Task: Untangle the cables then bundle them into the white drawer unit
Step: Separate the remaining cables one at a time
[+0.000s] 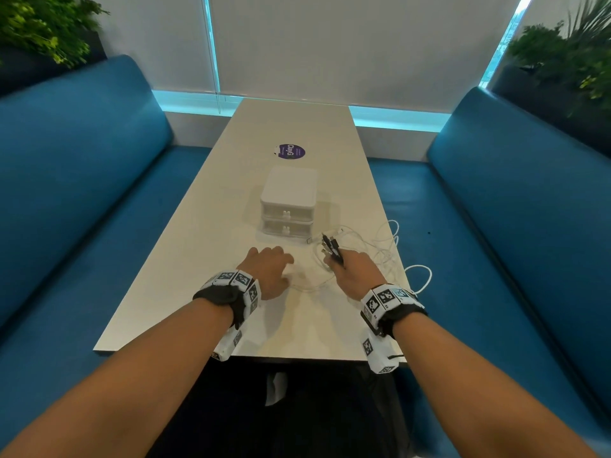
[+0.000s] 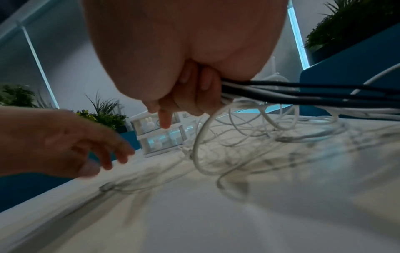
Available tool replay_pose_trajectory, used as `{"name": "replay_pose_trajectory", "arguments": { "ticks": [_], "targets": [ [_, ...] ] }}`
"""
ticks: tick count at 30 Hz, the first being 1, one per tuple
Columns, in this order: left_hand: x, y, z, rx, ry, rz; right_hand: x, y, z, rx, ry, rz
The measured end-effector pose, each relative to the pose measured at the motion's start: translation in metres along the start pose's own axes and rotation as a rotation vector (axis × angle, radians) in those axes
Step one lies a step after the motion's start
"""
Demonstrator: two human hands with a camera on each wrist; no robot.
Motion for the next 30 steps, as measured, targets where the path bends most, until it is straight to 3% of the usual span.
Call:
{"name": "replay_pose_trajectory", "arguments": {
  "ticks": [5,7,11,14,23,30],
  "targets": [
    [-0.013,0.006,0.048,-0.433,0.748,-0.015,0.027,0.001,-0.011,0.135,-0.03,0.075],
    [-0.018,0.007,0.059,-0.499,0.842,-0.032,0.039,0.003,-0.015,0.179,-0.045,0.095],
    [-0.024,0.006,0.063,-0.408,0.64,-0.083,0.06,0.004,-0.016,0.22,-0.1,0.138],
    [-0.012,0.008,0.059,-0.473,0.527,-0.048,0.07,0.001,-0.016,0.229,-0.105,0.157],
    [-0.01,0.016,0.055,-0.522,0.466,0.03,0.075,-0.002,-0.035,0.291,-0.036,0.12],
    [-0.012,0.012,0.052,-0.454,0.425,0.045,0.078,0.0,-0.039,0.306,-0.03,0.131]
  ]
}}
Point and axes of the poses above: each hand's wrist, its own y-axis away from the middle knuckle, its own z-axis out of the back of the hand, x = y × z, the point moved 7 cm from there along -y, towards the middle knuckle, and after that the axes turned 5 degrees about -z, right-handed, at the moved point
